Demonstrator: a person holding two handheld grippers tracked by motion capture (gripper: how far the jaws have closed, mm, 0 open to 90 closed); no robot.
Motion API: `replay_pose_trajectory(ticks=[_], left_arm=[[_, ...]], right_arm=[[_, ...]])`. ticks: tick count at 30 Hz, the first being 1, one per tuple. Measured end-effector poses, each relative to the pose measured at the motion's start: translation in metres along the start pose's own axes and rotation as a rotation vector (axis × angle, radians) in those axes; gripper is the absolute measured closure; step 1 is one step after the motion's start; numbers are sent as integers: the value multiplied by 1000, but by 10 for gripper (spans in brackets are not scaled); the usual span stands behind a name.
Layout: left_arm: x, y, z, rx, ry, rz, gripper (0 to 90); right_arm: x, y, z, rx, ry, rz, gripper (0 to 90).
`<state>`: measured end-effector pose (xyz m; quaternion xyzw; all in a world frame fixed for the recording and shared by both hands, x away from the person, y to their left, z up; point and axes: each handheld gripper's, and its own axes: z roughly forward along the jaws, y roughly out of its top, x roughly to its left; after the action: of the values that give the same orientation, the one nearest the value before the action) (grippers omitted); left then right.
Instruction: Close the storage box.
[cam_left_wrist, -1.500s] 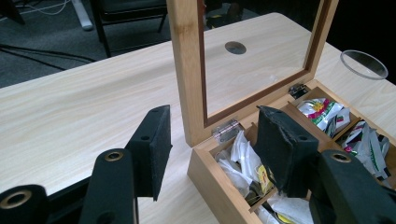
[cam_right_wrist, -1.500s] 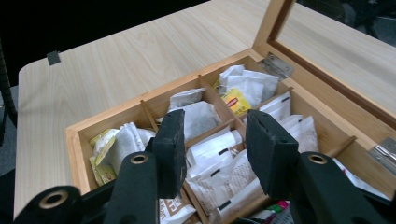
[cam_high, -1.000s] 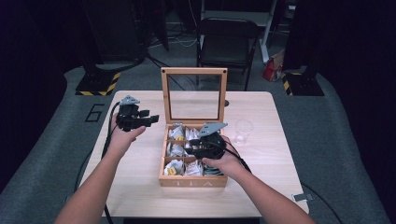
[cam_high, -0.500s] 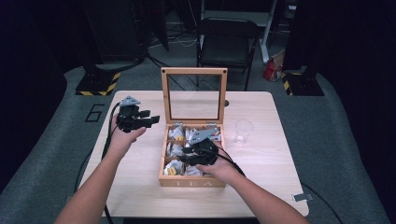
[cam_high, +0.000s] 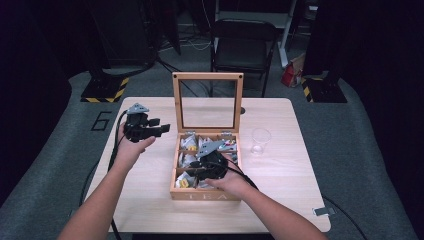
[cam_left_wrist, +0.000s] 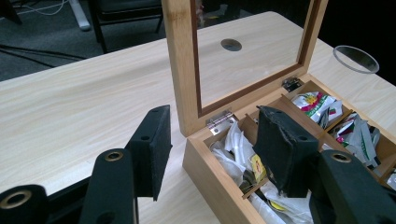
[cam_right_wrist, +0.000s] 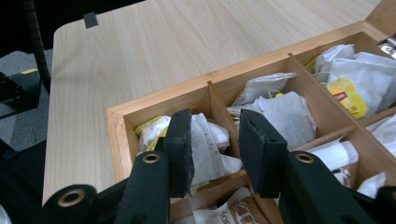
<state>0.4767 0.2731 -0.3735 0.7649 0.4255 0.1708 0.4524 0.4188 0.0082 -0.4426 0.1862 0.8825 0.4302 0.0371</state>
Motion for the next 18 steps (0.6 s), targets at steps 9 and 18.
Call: replay_pose_trajectory(ticks=[9,18], left_arm=[[1,0,-2,-5,1,1,454],[1,0,-2,-7,0,-2,454]], right_arm=[[2,0,6,26,29,-7,720],[1,0,8,49,46,-17,810]])
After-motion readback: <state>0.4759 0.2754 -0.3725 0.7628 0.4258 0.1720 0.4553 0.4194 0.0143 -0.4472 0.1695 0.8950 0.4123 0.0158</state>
